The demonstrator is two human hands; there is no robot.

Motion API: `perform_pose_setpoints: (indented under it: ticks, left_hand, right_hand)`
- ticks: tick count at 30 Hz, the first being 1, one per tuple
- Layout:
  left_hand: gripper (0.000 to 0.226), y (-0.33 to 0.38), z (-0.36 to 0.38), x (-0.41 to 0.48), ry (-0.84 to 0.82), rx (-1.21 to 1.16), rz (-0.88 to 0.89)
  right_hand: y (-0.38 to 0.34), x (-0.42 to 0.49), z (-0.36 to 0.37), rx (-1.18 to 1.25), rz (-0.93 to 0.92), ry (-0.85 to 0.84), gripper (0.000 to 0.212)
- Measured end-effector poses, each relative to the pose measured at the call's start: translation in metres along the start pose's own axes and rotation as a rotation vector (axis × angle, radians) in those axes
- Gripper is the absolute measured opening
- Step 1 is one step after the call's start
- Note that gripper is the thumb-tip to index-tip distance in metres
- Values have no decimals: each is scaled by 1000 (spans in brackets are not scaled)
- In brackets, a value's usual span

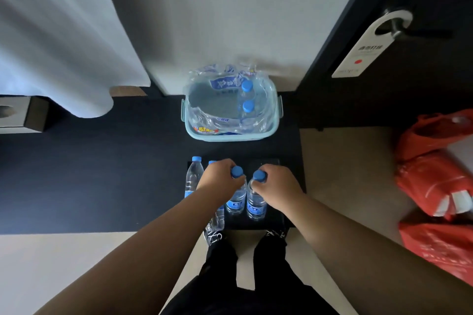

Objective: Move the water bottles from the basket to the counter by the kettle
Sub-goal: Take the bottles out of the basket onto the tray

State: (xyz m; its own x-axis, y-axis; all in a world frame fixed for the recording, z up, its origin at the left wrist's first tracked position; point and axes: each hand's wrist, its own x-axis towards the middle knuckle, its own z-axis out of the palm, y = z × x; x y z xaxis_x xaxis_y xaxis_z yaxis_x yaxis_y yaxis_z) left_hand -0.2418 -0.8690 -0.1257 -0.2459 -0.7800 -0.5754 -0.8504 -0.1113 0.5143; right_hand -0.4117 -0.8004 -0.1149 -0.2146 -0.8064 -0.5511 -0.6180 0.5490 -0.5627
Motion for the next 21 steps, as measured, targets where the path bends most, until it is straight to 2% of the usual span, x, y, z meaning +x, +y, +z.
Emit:
perform_pose_setpoints:
  ticks: [5, 12, 21]
  left_hand:
    - [19, -13, 9, 25, -18, 81, -68]
    - [38, -37, 23, 47, -14, 244, -141]
    - [34, -44, 47, 74, 33, 210, -232]
  right_hand:
    - [12, 21, 20, 33, 53, -40, 12]
    - [14, 55, 43, -5, 102, -93, 13]
    - [29, 95, 60, -86, 163, -96, 28]
